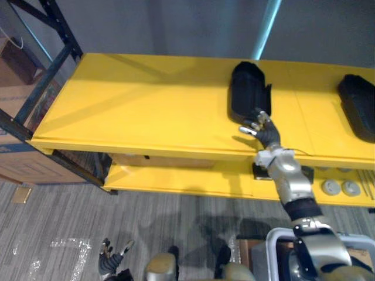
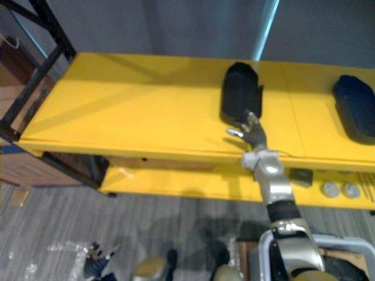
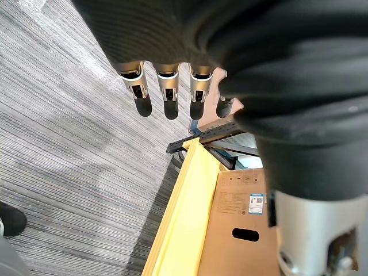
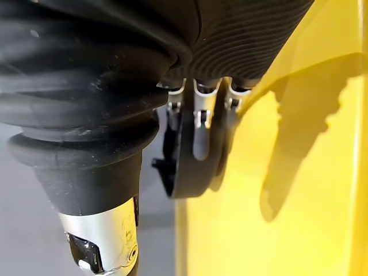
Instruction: Walk over and take plastic housings, then place them on the shelf
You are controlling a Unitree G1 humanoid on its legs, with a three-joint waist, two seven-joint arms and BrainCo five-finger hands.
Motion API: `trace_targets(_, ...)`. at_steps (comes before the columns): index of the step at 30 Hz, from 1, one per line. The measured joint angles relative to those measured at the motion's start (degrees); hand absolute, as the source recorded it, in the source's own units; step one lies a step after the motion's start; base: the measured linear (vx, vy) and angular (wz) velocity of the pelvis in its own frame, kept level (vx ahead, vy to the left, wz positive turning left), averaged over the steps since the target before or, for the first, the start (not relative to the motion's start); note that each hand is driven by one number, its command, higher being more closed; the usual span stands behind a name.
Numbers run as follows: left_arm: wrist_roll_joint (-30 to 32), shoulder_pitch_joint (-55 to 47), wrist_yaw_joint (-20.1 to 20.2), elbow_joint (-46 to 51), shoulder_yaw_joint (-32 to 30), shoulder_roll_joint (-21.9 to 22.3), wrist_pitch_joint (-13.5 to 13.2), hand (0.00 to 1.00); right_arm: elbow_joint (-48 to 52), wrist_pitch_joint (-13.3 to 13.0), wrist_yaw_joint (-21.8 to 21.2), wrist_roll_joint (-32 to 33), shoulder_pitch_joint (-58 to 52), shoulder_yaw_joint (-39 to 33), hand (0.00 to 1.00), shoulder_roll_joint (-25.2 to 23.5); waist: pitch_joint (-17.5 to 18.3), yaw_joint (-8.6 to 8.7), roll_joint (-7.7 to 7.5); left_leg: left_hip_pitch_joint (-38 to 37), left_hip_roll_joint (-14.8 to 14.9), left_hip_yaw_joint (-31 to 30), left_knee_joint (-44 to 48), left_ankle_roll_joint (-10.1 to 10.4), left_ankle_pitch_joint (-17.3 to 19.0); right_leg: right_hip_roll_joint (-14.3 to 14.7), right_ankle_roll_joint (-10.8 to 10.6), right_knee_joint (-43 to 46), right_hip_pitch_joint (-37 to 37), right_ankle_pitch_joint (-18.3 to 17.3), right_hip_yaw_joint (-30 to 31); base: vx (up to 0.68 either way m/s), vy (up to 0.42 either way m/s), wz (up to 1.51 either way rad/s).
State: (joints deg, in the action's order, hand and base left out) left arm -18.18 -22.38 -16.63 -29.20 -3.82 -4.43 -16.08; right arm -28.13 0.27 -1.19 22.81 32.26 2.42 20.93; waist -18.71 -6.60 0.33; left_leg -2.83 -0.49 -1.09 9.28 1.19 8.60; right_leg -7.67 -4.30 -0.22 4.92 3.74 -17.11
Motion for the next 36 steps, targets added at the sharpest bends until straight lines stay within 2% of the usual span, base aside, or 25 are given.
trace_targets(3, 0.01, 0.0, 0.11, 0.0, 0.0, -0.05, -0.11, 0.0, 0.27, 0.04, 0.01, -0.05, -0.05, 0.02, 0.0, 0.1, 0.0, -0.27, 0.0, 0.0, 0.02, 0.12, 0.1, -0.05, 0.06, -0.01, 0.03, 0.15, -0.06, -0.02, 0.09, 0.0, 0.0, 0.0)
trace_targets(5, 0.01, 0.0, 0.11, 0.01, 0.0, -0.06, -0.17, 0.0, 3.8, 0.16, -0.01, -0.41, -1.39, 0.02, 0.0, 0.11, 0.02, -0.3, -0.04, 0.02, 0.04, 0.39, 0.2, -0.05, 0.06, -0.02, 0.03, 0.4, -0.65, -0.02, 0.42, 0.0, 0.017, -0.08)
trace_targets(9, 0.01, -0.09, 0.07, 0.2, -0.47, -0.1, -0.49, 0.0, 24.7, 1.44, -0.42, -3.37, -11.99, 0.37, 0.0, 0.16, -0.04, -0.11, -0.57, -0.1, 0.69, 3.03, 0.33, 0.07, 0.76, 0.52, 0.03, 0.6, -1.85, 0.01, 2.76, 0.02, 0.021, -0.27)
trace_targets(11, 0.02, -0.13, 0.07, 0.58, -1.56, -0.08, -0.91, 0.0, 33.49, 2.37, -2.26, -3.33, -17.24, 0.1, 0.0, 0.79, 0.1, 1.02, -1.39, 0.03, 1.11, 3.85, 0.94, 0.2, 1.5, 0.82, 0.03, 0.5, -2.17, 0.01, 3.55, 0.03, 0.018, -0.32)
trace_targets(14, 0.04, -0.12, -0.01, 0.61, -2.68, -0.11, -2.74, 0.0, 44.95, 2.18, -5.53, -1.91, -25.86, -4.09, 0.0, 2.44, 0.73, 2.57, -2.88, 0.08, 1.79, 5.78, 1.3, 0.29, 2.7, 1.28, 0.03, 0.4, -2.8, 0.01, 5.58, 0.02, 0.024, -0.37)
trace_targets(16, 0.06, -0.11, -0.05, 0.6, -2.66, -0.09, -4.0, 0.0, 50.69, -1.24, -6.29, 0.85, -31.43, -10.79, 0.0, 2.53, 1.62, 4.3, -4.11, -0.1, 1.98, 6.98, 1.35, 0.33, 3.35, 1.8, -0.1, -0.21, -2.99, 0.1, 6.73, 0.04, 0.012, -0.27)
trace_targets(17, 0.07, -0.1, -0.09, 0.59, -2.65, -0.08, -4.4, 0.0, 51.8, -2.59, -6.1, 1.94, -33.01, -12.78, 0.0, 2.5, 1.98, 4.54, -4.34, -0.12, 1.99, 7.35, 1.29, 0.32, 3.45, 1.85, -0.15, -0.41, -3.05, 0.14, 6.94, 0.07, 0.018, -0.23)
trace_targets(18, 0.1, -0.1, -0.13, 0.6, -2.63, 0.0, -5.18, 0.0, 53.27, -5.35, -4.99, 3.02, -35.74, -16.08, 0.0, 2.32, 2.81, 5.09, -4.89, -0.19, 2.05, 8.09, 1.25, 0.31, 3.57, 2.07, -0.22, -0.56, -3.56, 0.2, 7.91, 0.07, 0.021, -0.25)
trace_targets(19, 0.1, -0.08, -0.16, 0.6, -2.63, 0.04, -5.2, 0.0, 53.88, -6.58, -4.37, 3.47, -37.01, -17.66, 0.0, 1.95, 3.27, 5.29, -5.04, -0.09, 2.05, 8.33, 1.25, 0.33, 3.63, 2.13, -0.25, -0.64, -3.86, 0.24, 8.25, 0.1, 0.027, -0.35)
trace_targets(20, 0.12, -0.07, -0.31, 0.6, -2.63, 0.4, -5.5, 0.0, 54.91, -10.04, -3.04, 5.05, -40.49, -21.57, 0.0, -0.63, 4.39, 6.47, -5.46, -0.3, 2.05, 9.42, 1.28, 0.33, 3.63, 2.2, -0.28, -0.85, -4.27, 0.27, 9.11, 0.09, 0.019, -0.31)
trace_targets(22, 0.06, -0.07, -0.35, 0.6, -2.46, 0.86, -5.94, 0.0, 54.82, -12.47, -2.31, 8.08, -43.71, -23.21, 0.0, -3.89, 5.37, 7.14, -5.39, -0.31, 2.04, 9.9, 1.31, 0.33, 3.63, 2.26, -0.3, -0.85, -4.71, 0.28, 9.89, 0.07, 0.014, -0.26)
trace_targets(23, -0.02, -0.06, -0.33, 0.93, -2.37, 1.36, -6.46, 0.0, 54.73, -14.05, -1.47, 8.6, -46.35, -23.75, 0.0, -7.0, 5.84, 7.84, -5.01, -0.4, 2.0, 9.98, 1.27, 0.33, 3.64, 2.25, -0.3, -0.84, -4.78, 0.29, 10.05, 0.04, 0.005, -0.16)
trace_targets(26, -2.09, -0.29, -0.25, 2.97, -2.25, 3.42, -7.46, 0.0, 52.0, -16.48, 0.73, 8.25, -53.84, -22.34, 0.0, -13.87, 6.68, 8.28, -3.4, -1.23, 1.98, 10.96, 1.05, 0.33, 3.64, 2.3, -0.29, -0.8, -4.74, 0.27, 11.45, 0.02, 0.007, -0.24)
trace_targets(28, -2.25, -0.55, 0.07, 5.5, -2.11, 4.23, -7.74, 0.0, 47.67, -18.16, 1.2, 7.76, -56.95, -20.08, 0.0, -16.4, 7.13, 9.04, -2.58, -1.3, 1.98, 10.95, 0.81, 0.32, 3.64, 2.31, -0.28, -0.8, -4.78, 0.26, 11.46, -0.01, -0.001, -0.02)
trace_targets(29, -2.28, -0.69, 0.09, 6.5, -2.07, 4.39, -7.87, 0.0, 46.38, -18.66, 1.21, 7.76, -57.69, -19.12, 0.0, -17.07, 7.24, 9.2, -2.37, -1.34, 2.0, 10.96, 0.76, 0.32, 3.64, 2.34, -0.28, -0.8, -4.79, 0.27, 11.48, -0.04, -0.008, -0.02)
trace_targets(31, -2.31, -1.43, 0.04, 11.25, -1.09, 4.66, -9.47, 0.0, 43.68, -22.35, 1.16, 7.87, -58.96, -15.44, 0.0, -18.54, 7.63, 9.22, -1.63, -2.02, 2.14, 11.01, 0.11, 0.32, 3.66, 2.59, -0.28, -0.76, -4.65, 0.3, 11.87, -0.06, -0.019, -0.07)
trace_targets(33, -2.12, -2.28, -0.02, 16.54, 0.42, 4.65, -10.58, 0.0, 43.46, -24.37, 1.8, 7.82, -57.95, -13.65, 0.0, -18.5, 7.87, 9.02, -1.37, -2.14, 2.21, 11.03, -0.62, 0.35, 3.89, 2.63, 0.03, -0.95, -4.58, 0.14, 12.24, -0.1, -0.012, -0.08)
trace_targets(36, -1.95, -2.22, -0.36, 24.33, 3.52, 3.49, -11.89, 0.0, 42.57, -25.21, 7.28, 5.71, -55.68, -11.51, 0.0, -18.23, 8.07, 8.93, -1.24, -1.83, 2.15, 11.15, -0.87, 0.35, 3.96, 2.66, -0.01, -1.5, -4.81, 0.71, 12.42, -0.09, -0.012, -0.03)
